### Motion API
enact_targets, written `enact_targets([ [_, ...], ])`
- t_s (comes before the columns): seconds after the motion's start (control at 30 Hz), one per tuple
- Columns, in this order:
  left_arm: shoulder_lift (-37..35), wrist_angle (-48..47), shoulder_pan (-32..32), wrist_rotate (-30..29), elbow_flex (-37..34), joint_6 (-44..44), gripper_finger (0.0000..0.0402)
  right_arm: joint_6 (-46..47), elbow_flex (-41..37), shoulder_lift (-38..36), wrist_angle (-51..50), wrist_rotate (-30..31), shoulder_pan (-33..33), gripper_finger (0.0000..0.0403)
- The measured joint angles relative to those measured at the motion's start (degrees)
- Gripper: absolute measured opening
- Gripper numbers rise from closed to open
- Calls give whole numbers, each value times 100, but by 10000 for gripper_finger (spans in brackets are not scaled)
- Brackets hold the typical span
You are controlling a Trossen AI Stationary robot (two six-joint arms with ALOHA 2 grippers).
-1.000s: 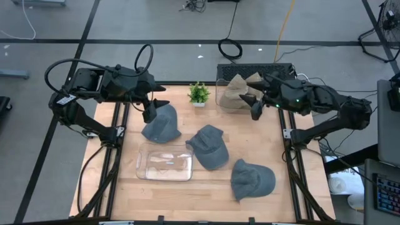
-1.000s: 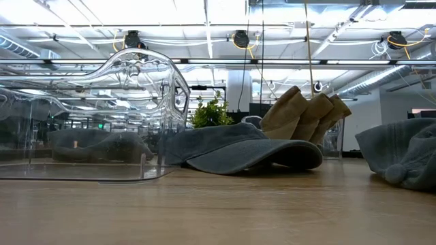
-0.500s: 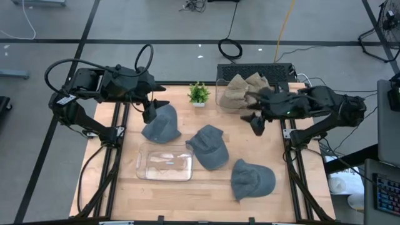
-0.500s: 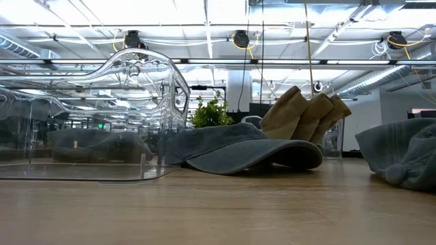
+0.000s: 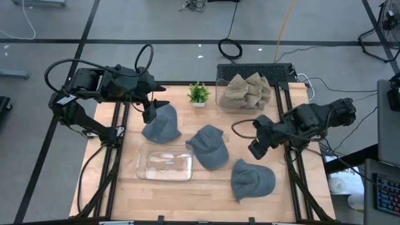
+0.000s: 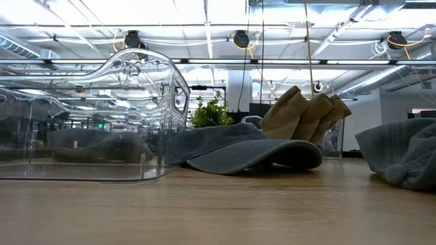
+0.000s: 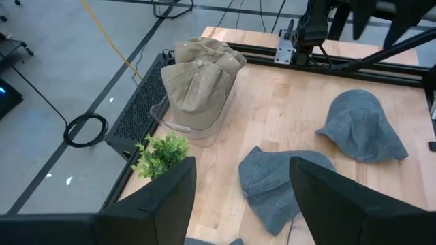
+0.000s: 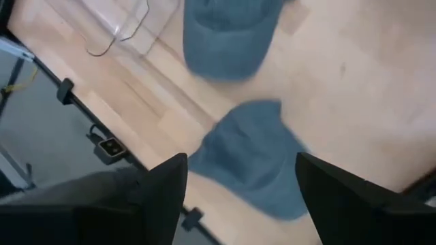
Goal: Pick & Place hat
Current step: Put the bottom gray cap into the bottom transparent bin
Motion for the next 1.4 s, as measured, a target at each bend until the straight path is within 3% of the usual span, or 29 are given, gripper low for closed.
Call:
enact_targets([
  [0.23,0,-103,0,0,0,28,246,2108,0,-4,-356,96,895,263],
  [0.5,0,-163,-1,0,0,181,246,3129,-412,-9,-342,288,1467,263],
  [0.93,0,-168,0,-2,0,175,246,3328,-1336,-78,-312,-428,1559,263],
  [1.17,0,-168,-1,-2,0,162,246,3246,-1755,-160,490,-393,1550,263],
  [1.4,4,-114,0,-4,0,164,246,2809,-2663,-157,1722,-101,1274,263],
])
